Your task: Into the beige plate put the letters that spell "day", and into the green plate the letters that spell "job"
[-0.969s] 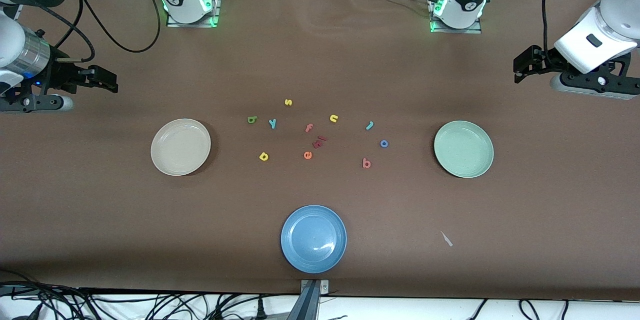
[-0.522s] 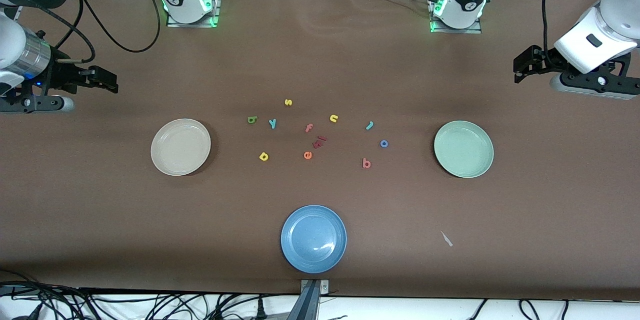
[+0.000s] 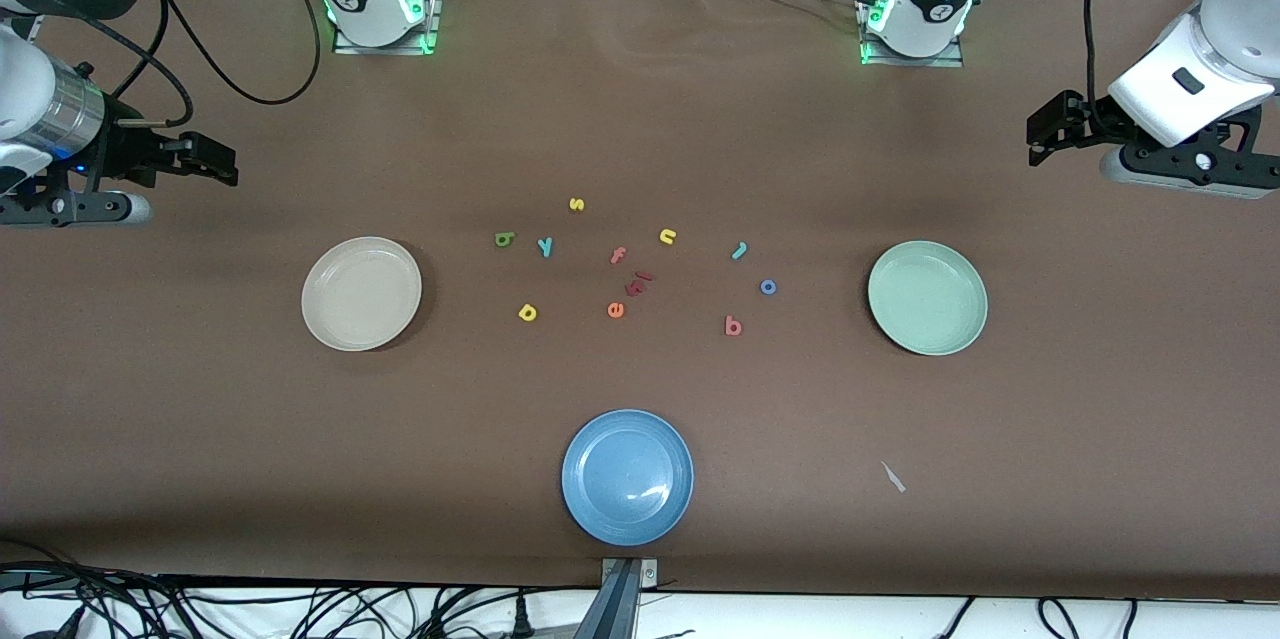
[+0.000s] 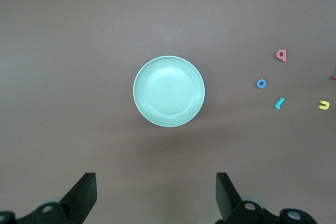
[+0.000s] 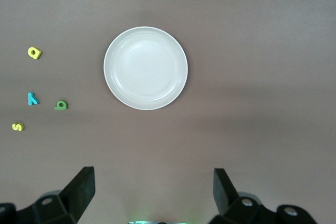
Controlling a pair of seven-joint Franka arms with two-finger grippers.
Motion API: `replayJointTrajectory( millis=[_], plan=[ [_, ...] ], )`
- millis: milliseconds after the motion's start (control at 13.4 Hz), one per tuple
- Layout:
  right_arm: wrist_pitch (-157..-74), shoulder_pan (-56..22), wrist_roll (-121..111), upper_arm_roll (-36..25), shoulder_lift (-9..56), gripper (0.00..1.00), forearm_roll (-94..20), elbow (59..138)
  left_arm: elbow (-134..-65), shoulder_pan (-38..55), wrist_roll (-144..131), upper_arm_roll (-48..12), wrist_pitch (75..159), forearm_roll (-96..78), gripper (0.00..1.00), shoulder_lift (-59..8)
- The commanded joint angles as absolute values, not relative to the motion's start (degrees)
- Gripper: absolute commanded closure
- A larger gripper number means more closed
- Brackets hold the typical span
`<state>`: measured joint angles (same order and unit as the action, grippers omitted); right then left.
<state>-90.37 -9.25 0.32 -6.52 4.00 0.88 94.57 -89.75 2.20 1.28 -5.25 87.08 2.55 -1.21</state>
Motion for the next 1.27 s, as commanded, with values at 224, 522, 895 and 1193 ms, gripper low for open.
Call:
replayJointTrajectory(
  millis=[224, 522, 895, 1193],
  plan=[
    [-90.7, -9.23, 0.44, -6.42, 3.52, 0.0, 1.85, 95.19, -89.65, 2.29, 0.88, -5.01, 86.31, 1.67, 0.0, -0.62],
    [-90.7, -9.23, 0.44, -6.42, 3.52, 0.0, 1.85, 95.19, -89.65, 2.29, -0.34, -5.01, 86.31, 0.97, 0.0, -0.62],
    [-90.44, -9.23, 0.35, -6.42, 3.52, 0.0, 1.85, 95.19, -89.56, 1.85, -3.96, -4.83, 86.4, -0.88, 0.0, -0.62],
    [-90.26, -9.32, 0.44, -6.42, 3.52, 0.0, 1.85, 95.1, -89.65, 1.85, -3.69, -4.83, 86.4, -0.88, 0.0, -0.62]
  ],
)
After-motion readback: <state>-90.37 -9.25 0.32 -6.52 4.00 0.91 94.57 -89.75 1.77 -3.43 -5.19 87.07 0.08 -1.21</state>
